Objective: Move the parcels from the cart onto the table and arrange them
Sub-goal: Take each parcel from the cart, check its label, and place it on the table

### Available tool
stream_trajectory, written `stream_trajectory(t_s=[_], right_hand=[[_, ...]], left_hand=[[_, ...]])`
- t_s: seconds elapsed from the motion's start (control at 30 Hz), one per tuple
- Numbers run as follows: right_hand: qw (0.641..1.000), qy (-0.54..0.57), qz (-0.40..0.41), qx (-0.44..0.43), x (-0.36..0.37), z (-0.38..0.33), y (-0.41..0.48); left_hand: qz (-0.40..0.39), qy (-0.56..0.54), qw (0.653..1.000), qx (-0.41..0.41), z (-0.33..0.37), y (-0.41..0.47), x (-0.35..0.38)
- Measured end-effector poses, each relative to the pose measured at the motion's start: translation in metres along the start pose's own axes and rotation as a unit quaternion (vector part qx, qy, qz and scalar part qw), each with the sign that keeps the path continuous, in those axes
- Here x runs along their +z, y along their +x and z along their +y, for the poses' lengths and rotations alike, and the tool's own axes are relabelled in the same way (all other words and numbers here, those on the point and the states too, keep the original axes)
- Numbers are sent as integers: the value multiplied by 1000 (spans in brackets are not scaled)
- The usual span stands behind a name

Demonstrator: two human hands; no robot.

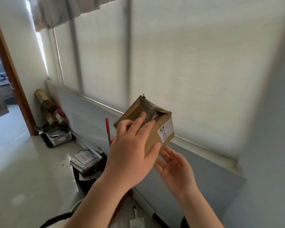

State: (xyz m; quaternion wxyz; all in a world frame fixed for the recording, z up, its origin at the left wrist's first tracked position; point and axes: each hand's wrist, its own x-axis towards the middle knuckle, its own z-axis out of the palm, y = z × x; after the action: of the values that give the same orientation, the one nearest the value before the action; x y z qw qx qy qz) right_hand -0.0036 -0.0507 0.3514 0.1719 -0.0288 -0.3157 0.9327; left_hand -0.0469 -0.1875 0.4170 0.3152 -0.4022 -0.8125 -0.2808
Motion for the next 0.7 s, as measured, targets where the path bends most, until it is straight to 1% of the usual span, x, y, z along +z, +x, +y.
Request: stream_trajectory(t_s=[0.07, 0.1, 0.13, 0.17, 0.2, 0.23, 0.27, 0.3, 0.33, 0.37, 0.4, 0.5, 0.53, 0.57, 0.63, 0.7], right_hand=[[997, -64, -13, -45, 2, -13, -1], [988, -126, -22, -82, 7, -21, -4], [969, -208, -28, -127, 16, -28, -9], [937, -297, -37, -179, 28, -34, -15], [889, -387, -52, -241, 38, -36, -21], [825, -477, -72, -295, 47, -35, -26], [757, -556, -96, -330, 52, -30, -29], [696, -615, -114, -353, 54, -25, -29], [651, -653, -127, -366, 54, -21, -27], [628, -671, -133, -372, 53, -18, -25], [620, -677, -137, -372, 51, -18, -23], [625, -668, -164, -369, 42, -22, -17], [621, -666, -173, -377, 40, -24, -15], [610, -663, -176, -397, 40, -27, -12], [588, -647, -165, -456, 44, -35, -5], [595, -613, -152, -497, 53, -47, 0]], left_hand=[[29, -90, 995, -31, -12, 2, -3], [55, -172, 981, -69, -18, 5, -4], [79, -275, 950, -123, -25, 7, -4], [91, -390, 898, -181, -33, 8, -2], [91, -499, 831, -231, -41, 6, 2], [82, -583, 764, -265, -50, 3, 8], [71, -635, 715, -285, -59, -1, 13], [62, -670, 677, -297, -64, -7, 18], [55, -686, 657, -308, -67, -12, 22], [51, -689, 650, -316, -69, -15, 24], [54, -680, 655, -323, -70, -16, 25], [65, -646, 690, -319, -71, -10, 16], [63, -637, 703, -311, -70, -5, 9], [56, -627, 717, -299, -69, 1, 1], [31, -595, 758, -265, -64, 13, -21], [8, -558, 803, -207, -59, 22, -43]])
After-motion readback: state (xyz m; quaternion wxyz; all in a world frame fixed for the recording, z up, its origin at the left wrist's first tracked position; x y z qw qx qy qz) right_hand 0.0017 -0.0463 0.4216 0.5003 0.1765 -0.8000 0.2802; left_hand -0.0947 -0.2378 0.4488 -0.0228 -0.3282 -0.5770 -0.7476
